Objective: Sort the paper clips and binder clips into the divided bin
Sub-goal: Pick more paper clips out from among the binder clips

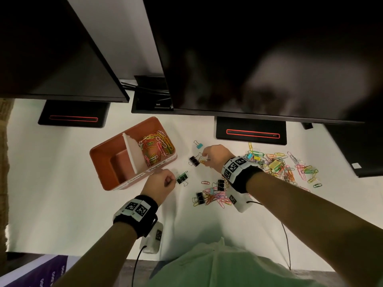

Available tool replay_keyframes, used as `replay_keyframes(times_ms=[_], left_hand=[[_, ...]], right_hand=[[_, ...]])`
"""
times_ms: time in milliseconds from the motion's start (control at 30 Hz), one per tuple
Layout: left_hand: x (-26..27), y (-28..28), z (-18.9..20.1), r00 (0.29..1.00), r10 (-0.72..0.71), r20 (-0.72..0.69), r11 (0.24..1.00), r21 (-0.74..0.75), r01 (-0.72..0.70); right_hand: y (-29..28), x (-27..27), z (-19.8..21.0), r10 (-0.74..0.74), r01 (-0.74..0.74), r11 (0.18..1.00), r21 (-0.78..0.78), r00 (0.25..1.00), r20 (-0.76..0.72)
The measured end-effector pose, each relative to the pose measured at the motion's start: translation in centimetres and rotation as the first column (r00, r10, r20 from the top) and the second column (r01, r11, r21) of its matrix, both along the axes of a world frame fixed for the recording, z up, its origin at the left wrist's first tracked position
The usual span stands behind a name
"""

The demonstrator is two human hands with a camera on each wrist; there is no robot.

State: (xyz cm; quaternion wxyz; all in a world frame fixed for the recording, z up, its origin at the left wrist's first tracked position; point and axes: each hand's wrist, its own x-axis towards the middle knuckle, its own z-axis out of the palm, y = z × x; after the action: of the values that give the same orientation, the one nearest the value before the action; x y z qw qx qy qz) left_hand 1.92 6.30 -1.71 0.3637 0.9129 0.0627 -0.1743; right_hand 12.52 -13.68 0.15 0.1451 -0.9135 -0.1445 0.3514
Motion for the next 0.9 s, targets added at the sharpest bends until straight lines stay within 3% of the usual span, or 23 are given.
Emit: replay_keyframes(times_ms=[167, 333, 567, 900], left_hand=[[-0.6, 0.2, -0.4, 0.999, -0.005, -0.045, 1.000, 0.011, 0.005], [-0.2, 0.0, -0.1, 0.994, 0.055, -0.099, 0.998, -0.020, -0.058], [0.6, -0.6, -0.4, 0.990, -0.057, -0.125, 0.994, 0.088, 0.068], [0.6, -1.4, -0.8, 0.980, -0.142, -0.136, 0.961, 0.217, 0.169]], right_hand=[[1.7, 0.3, -0.7, -0.028, 0.028, 0.995, -0.094, 1.000, 0.001], [2.2, 0.0, -1.3, 0.033, -0.035, 0.986, -0.165, 0.999, -0.016], [1.8, -0.6, -1.8, 0.153, -0.154, 0.973, -0.173, 0.988, -0.019], [1.3, -1.2, -1.6, 0.161, -0.163, 0.980, -0.112, 0.986, -0.035]])
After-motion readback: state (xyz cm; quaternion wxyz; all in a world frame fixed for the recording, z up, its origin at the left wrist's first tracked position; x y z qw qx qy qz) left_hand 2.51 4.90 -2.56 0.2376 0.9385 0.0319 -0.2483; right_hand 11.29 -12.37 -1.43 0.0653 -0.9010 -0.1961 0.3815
